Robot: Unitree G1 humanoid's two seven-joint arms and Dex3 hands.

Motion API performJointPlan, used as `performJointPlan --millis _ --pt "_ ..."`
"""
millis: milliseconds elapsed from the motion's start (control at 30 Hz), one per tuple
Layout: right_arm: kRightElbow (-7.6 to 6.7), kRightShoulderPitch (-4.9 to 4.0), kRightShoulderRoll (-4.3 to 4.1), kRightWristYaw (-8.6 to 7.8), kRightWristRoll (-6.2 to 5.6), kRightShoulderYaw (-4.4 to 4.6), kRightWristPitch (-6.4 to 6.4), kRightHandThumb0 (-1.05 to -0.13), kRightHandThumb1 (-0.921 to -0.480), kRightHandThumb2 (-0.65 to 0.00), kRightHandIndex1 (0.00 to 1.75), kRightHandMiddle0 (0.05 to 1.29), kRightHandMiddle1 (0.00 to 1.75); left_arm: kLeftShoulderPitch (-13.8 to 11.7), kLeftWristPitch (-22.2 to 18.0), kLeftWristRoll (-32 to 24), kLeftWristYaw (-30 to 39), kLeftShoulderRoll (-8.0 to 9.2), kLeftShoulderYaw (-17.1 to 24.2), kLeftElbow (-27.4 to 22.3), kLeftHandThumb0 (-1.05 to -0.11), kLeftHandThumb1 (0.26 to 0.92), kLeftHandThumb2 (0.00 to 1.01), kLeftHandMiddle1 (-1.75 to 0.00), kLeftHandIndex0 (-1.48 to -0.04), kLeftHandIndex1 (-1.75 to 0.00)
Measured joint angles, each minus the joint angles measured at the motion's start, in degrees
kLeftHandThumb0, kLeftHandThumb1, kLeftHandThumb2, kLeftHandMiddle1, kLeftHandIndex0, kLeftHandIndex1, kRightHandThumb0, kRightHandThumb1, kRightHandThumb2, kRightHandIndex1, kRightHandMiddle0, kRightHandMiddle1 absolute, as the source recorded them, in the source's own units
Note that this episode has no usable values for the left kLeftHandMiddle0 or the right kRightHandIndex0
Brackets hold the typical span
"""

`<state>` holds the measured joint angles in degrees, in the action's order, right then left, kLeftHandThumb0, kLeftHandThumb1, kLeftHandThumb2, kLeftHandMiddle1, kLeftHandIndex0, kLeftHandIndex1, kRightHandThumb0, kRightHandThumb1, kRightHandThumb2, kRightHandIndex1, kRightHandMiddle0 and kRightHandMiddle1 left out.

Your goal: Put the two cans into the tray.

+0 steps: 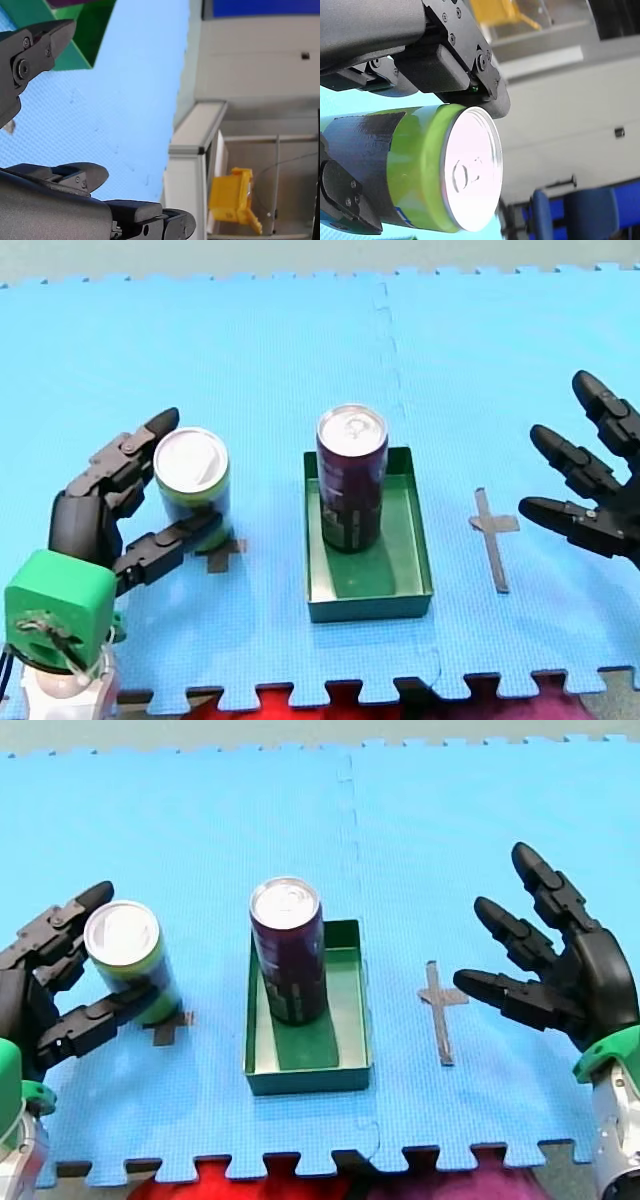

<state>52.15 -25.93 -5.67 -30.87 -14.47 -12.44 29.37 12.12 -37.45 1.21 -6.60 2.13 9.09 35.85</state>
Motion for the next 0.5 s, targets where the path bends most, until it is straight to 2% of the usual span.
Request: performJointPlan --millis 67,167,500 --pt "-0.25 0.04 0.11 0.04 -0.41 -0.17 -0.46 -0.800 -0.624 0.000 0.01 0.20 0.00 0.7 -2.6 1.3 -3.1 -0.17 0.5 2.5 -0.398 0.785 0.00 -0.05 -1.28 -0.02" --pt "-1.41 0.35 0.18 0.55 -1.02 -0.47 -1.46 -0.788 -0.619 0.000 0.01 0.20 0.00 2.1 -6.0 2.5 -6.5 -0.11 1.1 6.4 -0.396 0.782 0.00 -0.04 -1.28 -0.01" --pt "-4.65 1.60 0.61 1.96 -1.28 -0.55 -3.49 -0.723 -0.604 0.000 0.01 0.21 0.00 3.2 -7.6 3.2 -7.8 0.47 0.7 9.0 -0.381 0.776 0.00 -0.02 -1.28 0.00"
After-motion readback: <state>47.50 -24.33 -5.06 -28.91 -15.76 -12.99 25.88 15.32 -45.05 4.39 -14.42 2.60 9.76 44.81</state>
